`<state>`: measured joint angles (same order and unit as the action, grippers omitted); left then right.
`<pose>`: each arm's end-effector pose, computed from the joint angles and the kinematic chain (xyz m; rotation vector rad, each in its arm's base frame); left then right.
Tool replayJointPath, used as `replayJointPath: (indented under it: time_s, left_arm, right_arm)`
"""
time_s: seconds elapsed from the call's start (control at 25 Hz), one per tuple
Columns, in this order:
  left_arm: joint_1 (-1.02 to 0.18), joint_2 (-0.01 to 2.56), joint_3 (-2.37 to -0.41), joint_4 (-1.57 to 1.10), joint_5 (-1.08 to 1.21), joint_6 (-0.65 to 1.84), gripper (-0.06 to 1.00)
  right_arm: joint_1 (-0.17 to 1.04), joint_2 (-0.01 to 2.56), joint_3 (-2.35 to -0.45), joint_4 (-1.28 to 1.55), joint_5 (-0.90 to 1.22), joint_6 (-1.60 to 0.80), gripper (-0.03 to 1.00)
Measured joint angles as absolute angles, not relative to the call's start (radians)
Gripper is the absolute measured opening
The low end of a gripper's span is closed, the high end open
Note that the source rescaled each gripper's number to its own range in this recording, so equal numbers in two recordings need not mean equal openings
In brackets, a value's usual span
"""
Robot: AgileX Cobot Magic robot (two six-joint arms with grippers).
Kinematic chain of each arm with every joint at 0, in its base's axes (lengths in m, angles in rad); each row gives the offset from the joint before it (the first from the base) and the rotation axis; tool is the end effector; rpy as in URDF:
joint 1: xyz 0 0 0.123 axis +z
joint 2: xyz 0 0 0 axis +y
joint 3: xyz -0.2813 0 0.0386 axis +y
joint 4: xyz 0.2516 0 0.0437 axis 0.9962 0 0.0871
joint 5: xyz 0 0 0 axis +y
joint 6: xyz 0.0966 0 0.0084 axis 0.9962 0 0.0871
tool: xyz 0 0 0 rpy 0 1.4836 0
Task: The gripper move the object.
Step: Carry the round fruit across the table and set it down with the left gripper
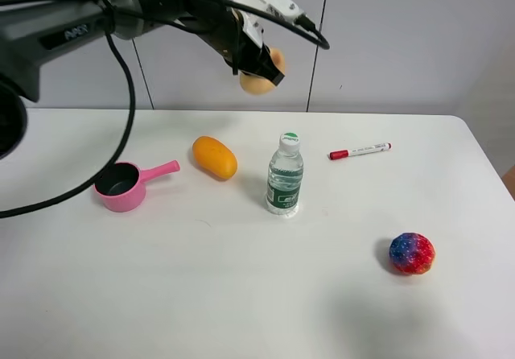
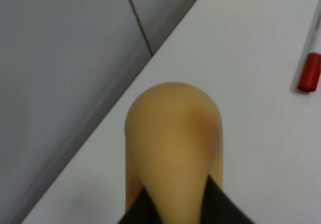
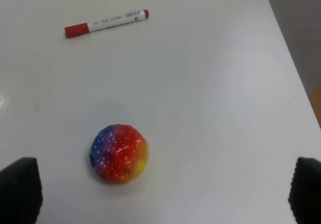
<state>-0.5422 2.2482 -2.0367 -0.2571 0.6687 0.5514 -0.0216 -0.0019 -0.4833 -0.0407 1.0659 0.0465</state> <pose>0.4459 -0.2865 0.2408 1.0829 2.0887 -0.2812 0.0061 -0.0036 0.2712 0.0719 2.0625 -0.0335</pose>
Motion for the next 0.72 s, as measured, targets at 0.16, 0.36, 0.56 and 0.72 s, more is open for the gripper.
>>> replayJointPath:
  time_s: [0.16, 0.36, 0.56, 0.72]
  left_arm:
    - [-0.542, 2.337, -2.038, -0.338, 0.628, 0.638, 0.0]
    - [-0.542, 2.414, -2.041, -0.423, 0.581, 0.745, 0.0]
    - [-0.542, 2.45, -2.046, -0.443, 0.574, 0.809, 0.0]
    - [-0.542, 2.459, -2.046, -0.447, 0.565, 0.818, 0.0]
  right_arm:
    - [-0.022, -0.002, -0.483, -0.041, 1.066, 0.046, 1.0]
    - [-0.022, -0.002, -0.483, -0.041, 1.066, 0.046, 1.0]
    - [-0.022, -0.002, -0.483, -0.041, 1.066, 0.046, 1.0]
    - [-0.022, -0.002, -0.483, -0.041, 1.066, 0.046, 1.0]
